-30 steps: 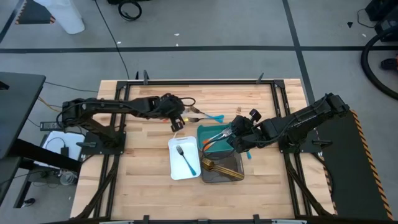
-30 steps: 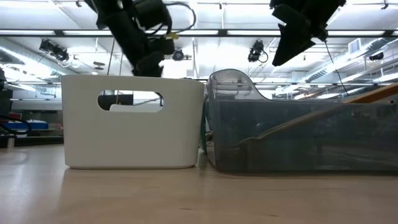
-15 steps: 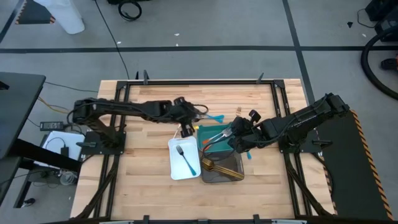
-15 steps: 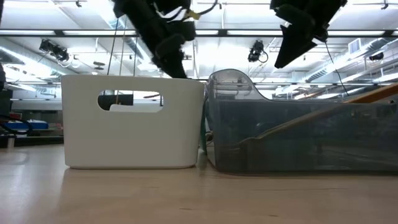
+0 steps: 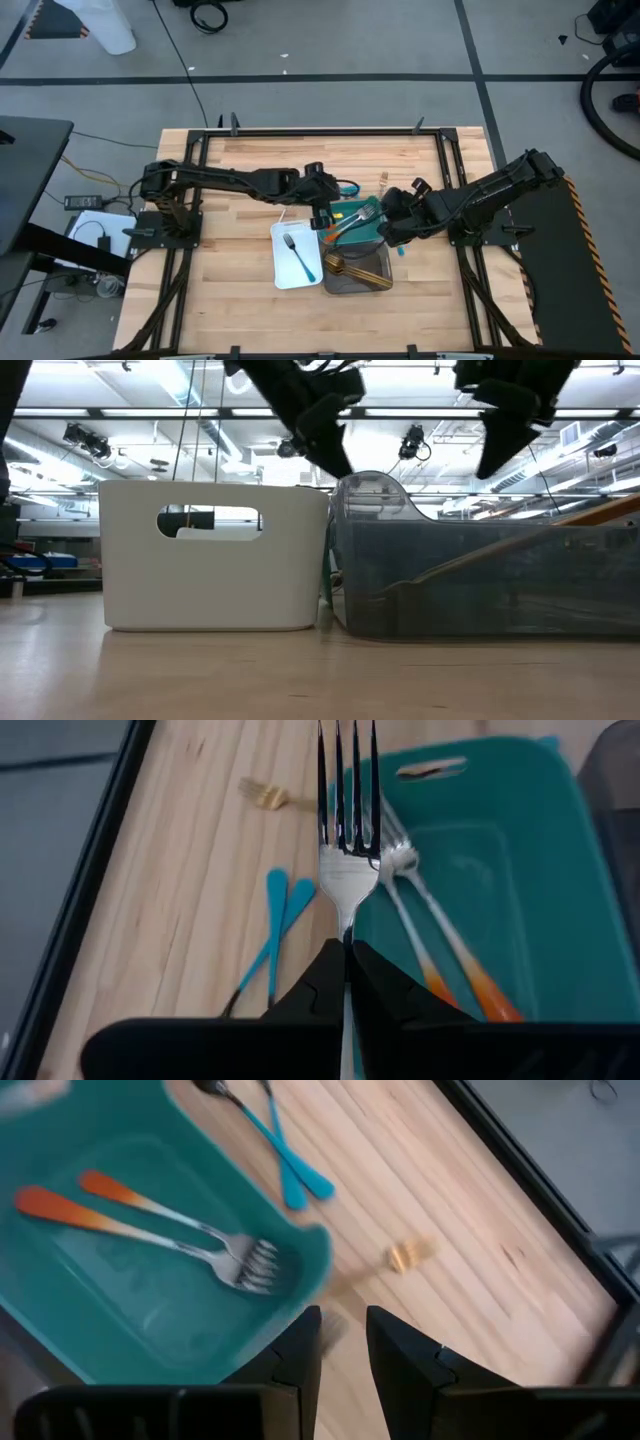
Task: Sort silverware by color (type)
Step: Put the white-orange fork into the green bin
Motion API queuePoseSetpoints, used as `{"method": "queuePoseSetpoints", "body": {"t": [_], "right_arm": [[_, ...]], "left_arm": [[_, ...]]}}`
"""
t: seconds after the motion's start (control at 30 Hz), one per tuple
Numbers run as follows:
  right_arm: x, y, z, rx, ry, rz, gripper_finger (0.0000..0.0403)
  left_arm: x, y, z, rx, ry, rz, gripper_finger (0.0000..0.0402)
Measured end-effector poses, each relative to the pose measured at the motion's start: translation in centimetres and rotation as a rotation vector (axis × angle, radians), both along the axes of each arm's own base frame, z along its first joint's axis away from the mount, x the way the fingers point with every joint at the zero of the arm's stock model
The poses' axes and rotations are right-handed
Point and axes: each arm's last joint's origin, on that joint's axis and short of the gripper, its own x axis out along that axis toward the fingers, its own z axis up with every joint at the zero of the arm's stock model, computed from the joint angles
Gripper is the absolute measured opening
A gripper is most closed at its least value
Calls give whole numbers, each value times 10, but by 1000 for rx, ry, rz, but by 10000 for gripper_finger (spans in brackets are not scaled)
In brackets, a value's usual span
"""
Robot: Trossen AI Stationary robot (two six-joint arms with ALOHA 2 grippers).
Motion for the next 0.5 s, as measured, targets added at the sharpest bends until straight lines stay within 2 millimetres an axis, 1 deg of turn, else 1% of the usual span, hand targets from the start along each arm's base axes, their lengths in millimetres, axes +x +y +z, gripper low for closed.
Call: {"method": "queuePoseSetpoints", "body": {"t": [0.13, 0.3, 0.5], "right_arm": [[-10, 1, 2, -10, 14, -40, 93], [-15, 4, 5, -23, 5, -47, 93], [-19, 5, 6, -40, 16, -38, 93]], "left_arm": [[6, -2, 2, 17, -42, -22, 14], [17, -4, 0, 33, -116, -41, 14], [33, -10, -11, -59, -205, -121, 14]]}}
